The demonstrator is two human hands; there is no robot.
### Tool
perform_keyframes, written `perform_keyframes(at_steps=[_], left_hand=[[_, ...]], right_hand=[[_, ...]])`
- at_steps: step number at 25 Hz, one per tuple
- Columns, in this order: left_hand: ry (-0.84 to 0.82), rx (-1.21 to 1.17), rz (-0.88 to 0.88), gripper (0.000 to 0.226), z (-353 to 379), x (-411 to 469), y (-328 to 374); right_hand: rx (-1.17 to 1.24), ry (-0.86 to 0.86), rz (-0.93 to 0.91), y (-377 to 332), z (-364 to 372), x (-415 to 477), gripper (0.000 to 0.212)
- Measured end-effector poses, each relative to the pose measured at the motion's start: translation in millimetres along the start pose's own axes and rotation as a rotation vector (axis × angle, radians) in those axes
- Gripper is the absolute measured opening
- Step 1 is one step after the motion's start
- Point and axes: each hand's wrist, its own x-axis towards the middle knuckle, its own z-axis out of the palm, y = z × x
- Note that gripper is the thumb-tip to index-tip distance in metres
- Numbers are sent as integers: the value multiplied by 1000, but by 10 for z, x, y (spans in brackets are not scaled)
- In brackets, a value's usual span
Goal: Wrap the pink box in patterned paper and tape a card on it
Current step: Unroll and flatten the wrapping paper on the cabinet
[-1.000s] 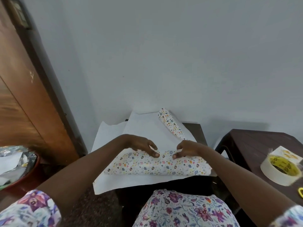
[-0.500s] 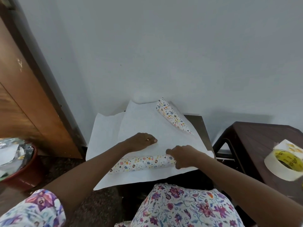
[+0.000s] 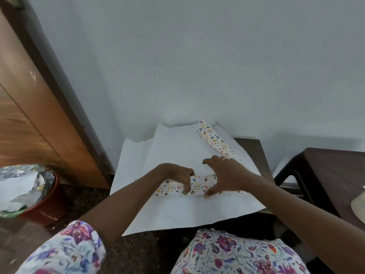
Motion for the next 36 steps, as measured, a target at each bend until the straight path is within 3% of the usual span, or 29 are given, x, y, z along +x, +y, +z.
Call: perform_keyframes(at_steps=[2, 4, 8, 11, 14, 16, 18, 20, 21, 23, 26, 30, 33, 36], left_hand=[[-69, -38, 0, 65, -138, 70, 15], [-64, -42, 30, 64, -233, 87, 37], [122, 67, 69, 82, -208, 19, -86], [337, 121, 88, 104, 16, -78, -123], [605, 434, 83, 81, 241, -39, -56], [703, 361, 89, 63, 195, -25, -55], [612, 104, 61, 62, 24, -25, -97], [427, -115, 37, 61, -190, -31, -132], [336, -193, 36, 57, -278, -27, -153], [149, -372, 28, 52, -351, -1, -210], [-79, -556, -42, 57, -276, -23, -234], [-1, -317, 43, 74, -92, -142, -247], [76, -39, -43, 101, 69, -248, -353], [92, 35, -36, 98, 281, -280, -431]], right_hand=[[-272, 27, -63, -61, 137, -54, 102], [-323, 2, -31, -36, 245, -34, 77], [-91, -90, 10, 95, 151, 185, 55], [146, -299, 72, 181, -78, 460, 46], [325, -468, 100, 269, -319, 652, 41], [313, -392, 118, 318, -380, 656, 44], [142, -92, 45, 316, -350, 552, 56], [-81, 300, -222, 293, -191, 425, 71], [-213, 414, -335, 271, -84, 371, 83], [-456, 447, -371, 244, 150, 351, 110], [-475, 366, -263, 236, 358, 444, 128], [-391, 393, -284, 248, 334, 456, 104], [-469, 465, -367, 326, 315, 364, 86], [-565, 542, -487, 428, 374, 259, 51]])
